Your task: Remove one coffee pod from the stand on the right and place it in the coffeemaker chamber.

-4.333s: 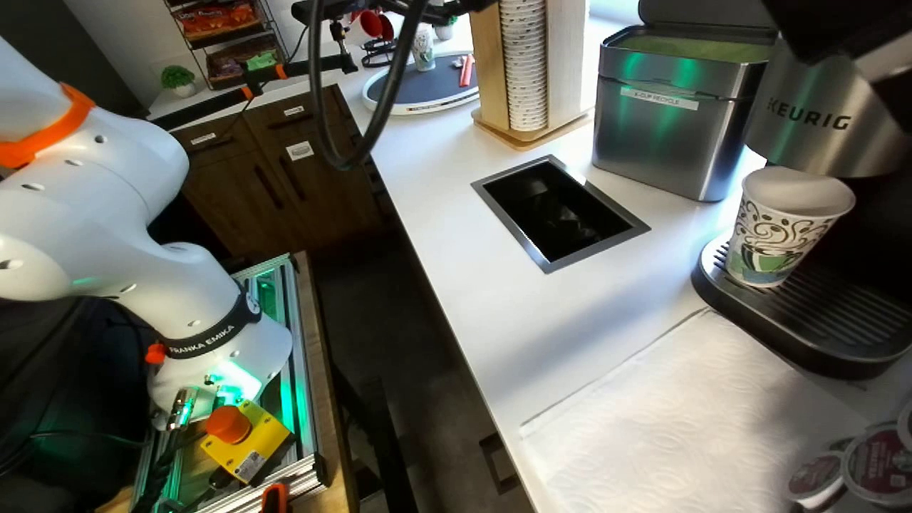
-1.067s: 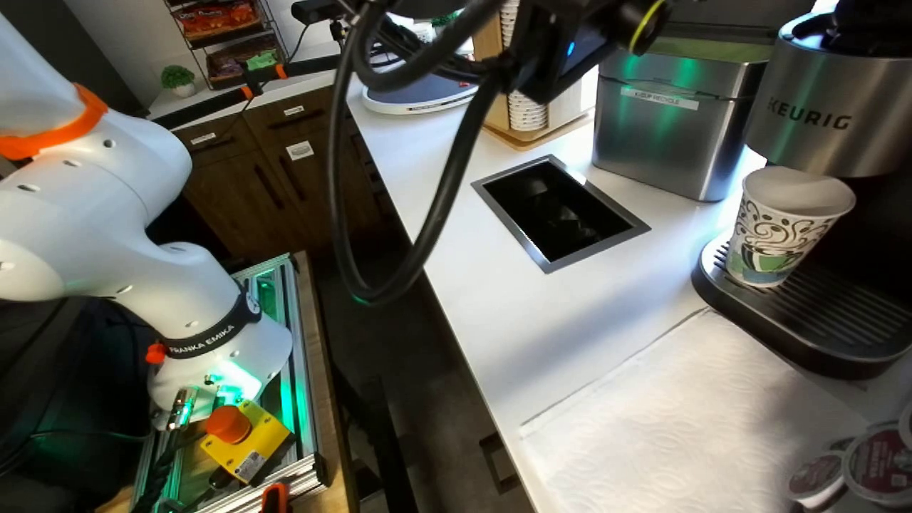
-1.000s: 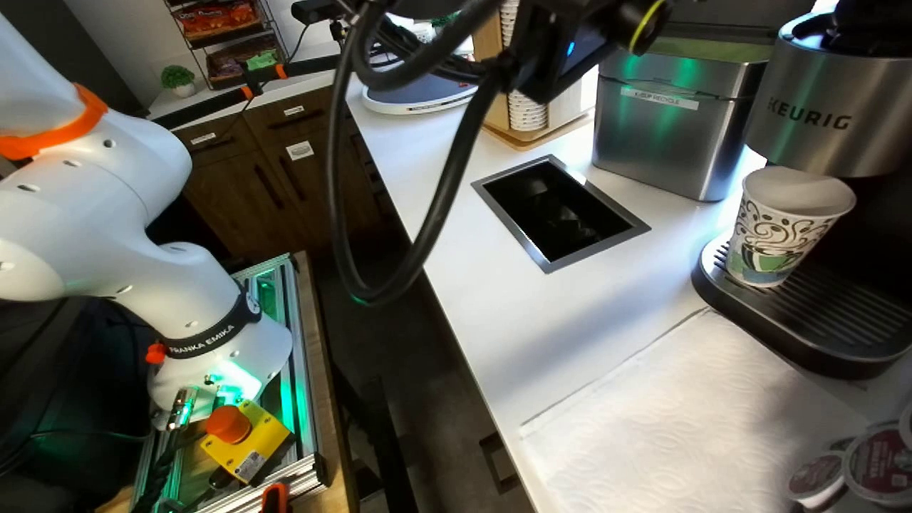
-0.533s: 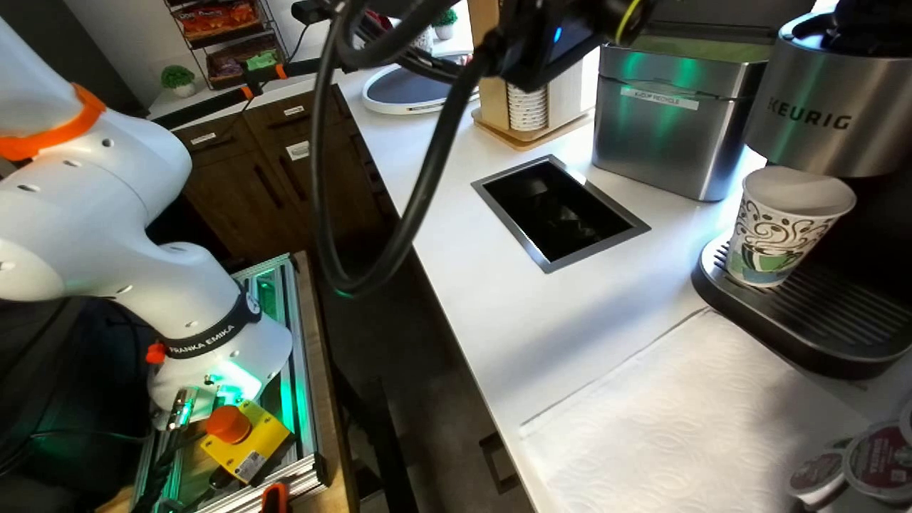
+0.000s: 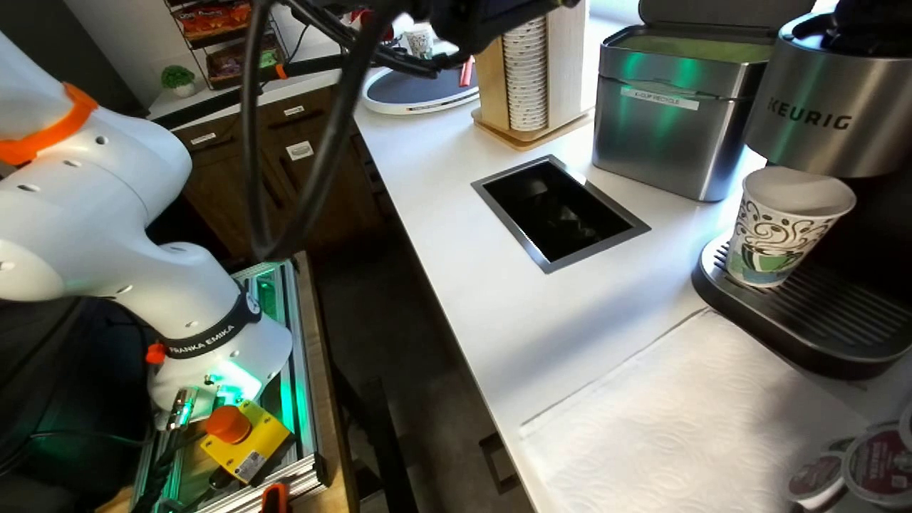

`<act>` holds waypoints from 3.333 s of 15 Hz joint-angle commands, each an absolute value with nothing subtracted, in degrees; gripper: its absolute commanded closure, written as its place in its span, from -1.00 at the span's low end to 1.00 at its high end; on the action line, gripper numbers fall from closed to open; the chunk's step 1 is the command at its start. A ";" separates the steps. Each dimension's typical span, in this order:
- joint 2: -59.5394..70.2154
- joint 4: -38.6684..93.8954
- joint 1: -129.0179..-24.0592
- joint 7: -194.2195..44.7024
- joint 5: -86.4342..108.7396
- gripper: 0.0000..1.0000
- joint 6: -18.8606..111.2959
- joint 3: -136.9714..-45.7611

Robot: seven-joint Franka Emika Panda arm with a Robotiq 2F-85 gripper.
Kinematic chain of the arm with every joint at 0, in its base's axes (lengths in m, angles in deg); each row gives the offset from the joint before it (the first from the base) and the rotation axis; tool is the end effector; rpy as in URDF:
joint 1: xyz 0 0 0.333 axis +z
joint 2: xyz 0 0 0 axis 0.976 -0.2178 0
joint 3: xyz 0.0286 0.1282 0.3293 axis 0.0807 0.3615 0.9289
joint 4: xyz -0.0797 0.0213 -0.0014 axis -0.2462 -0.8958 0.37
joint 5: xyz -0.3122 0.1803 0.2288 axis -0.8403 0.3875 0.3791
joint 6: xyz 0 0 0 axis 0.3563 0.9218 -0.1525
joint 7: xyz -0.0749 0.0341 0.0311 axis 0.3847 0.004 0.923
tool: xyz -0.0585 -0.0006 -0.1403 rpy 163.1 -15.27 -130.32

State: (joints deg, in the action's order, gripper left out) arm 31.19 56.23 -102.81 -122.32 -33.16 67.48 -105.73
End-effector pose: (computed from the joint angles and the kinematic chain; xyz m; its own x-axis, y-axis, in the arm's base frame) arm 0.4451 -0.4198 0.5606 0.3168 -0.5292 0.7871 -0.8805 -0.4726 0.0367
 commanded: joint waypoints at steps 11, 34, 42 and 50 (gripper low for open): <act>42.79 54.89 -94.32 -81.07 -5.49 0.43 42.52 -104.32; 29.18 40.34 -86.63 -39.70 23.92 0.43 42.17 -108.51; 20.29 31.82 -89.04 -35.13 28.70 0.43 39.73 -106.34; 14.87 26.68 -92.65 -34.40 28.64 0.43 37.59 -103.44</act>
